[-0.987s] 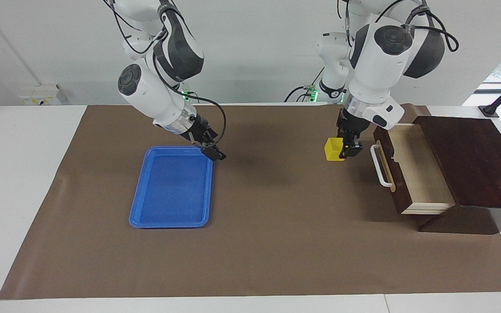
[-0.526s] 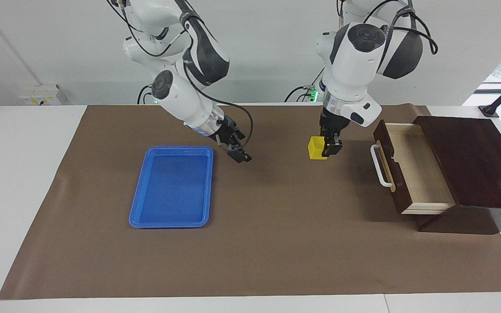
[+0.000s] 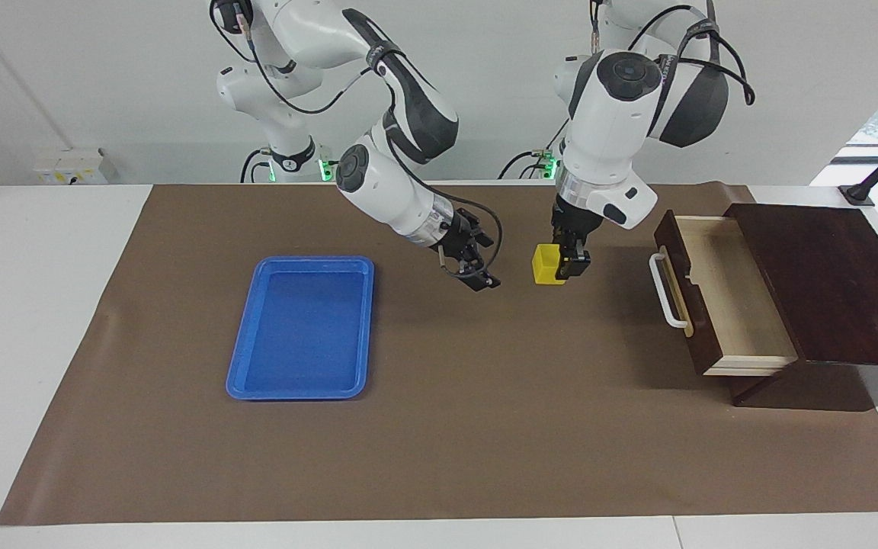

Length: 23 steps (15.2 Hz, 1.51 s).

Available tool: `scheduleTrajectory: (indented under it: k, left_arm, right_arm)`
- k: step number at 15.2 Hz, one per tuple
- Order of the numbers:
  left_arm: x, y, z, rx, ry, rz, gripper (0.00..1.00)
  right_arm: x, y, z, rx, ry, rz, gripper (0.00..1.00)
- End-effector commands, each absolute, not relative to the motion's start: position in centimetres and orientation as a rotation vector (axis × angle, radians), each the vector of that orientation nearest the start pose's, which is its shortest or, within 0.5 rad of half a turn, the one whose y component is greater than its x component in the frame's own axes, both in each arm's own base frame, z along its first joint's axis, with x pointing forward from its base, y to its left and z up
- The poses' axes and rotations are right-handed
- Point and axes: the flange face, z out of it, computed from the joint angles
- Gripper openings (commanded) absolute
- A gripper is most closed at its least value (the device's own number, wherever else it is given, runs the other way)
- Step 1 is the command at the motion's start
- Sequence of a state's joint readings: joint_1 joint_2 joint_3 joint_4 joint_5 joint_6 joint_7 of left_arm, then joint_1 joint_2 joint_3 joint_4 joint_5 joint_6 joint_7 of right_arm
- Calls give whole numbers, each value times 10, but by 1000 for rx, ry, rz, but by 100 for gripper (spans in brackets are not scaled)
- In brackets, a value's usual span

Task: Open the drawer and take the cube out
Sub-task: 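Close the right gripper on the yellow cube beside the left gripper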

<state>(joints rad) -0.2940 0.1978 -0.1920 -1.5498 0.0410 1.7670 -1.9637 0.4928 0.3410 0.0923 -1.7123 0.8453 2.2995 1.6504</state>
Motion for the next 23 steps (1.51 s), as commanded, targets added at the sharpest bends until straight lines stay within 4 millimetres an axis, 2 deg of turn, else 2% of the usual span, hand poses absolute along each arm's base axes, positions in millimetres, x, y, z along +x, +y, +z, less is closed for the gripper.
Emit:
scheduleTrajectory:
  k: [1,5,10,14,15,16,19,21,23]
  left_arm:
    - [557,-281,529,-2330,-2149,-18,0]
    - [557,-281,528,-2329,-2149,-17,0]
    - [556,-280,527,-2329,-2148,-18,0]
    - [556,-281,527,-2329,-2147,-20,0]
    - [556,-281,527,-2329,-2147,-20,0]
    - [556,-281,528,-2330,-2148,-23,0]
    - [556,-281,527,-2328,-2146,-21,0]
    - [556,-281,528,-2328,-2146,-21,0]
    - [556,-281,528,-2328,-2146,-21,0]
  right_arm:
    - [576,406,433,-1713,1816,764,100]
    - [575,408,432,-1711,1821,766,100]
    - [578,421,444,-1724,1780,747,100]
    - [572,432,448,-1764,1748,687,100]
    - [564,442,446,-1786,1735,687,100]
    - [563,444,447,-1790,1731,685,100]
    - [570,436,444,-1778,1740,678,100]
    - [583,425,441,-1752,1759,671,100]
    - [583,431,448,-1750,1741,671,100]
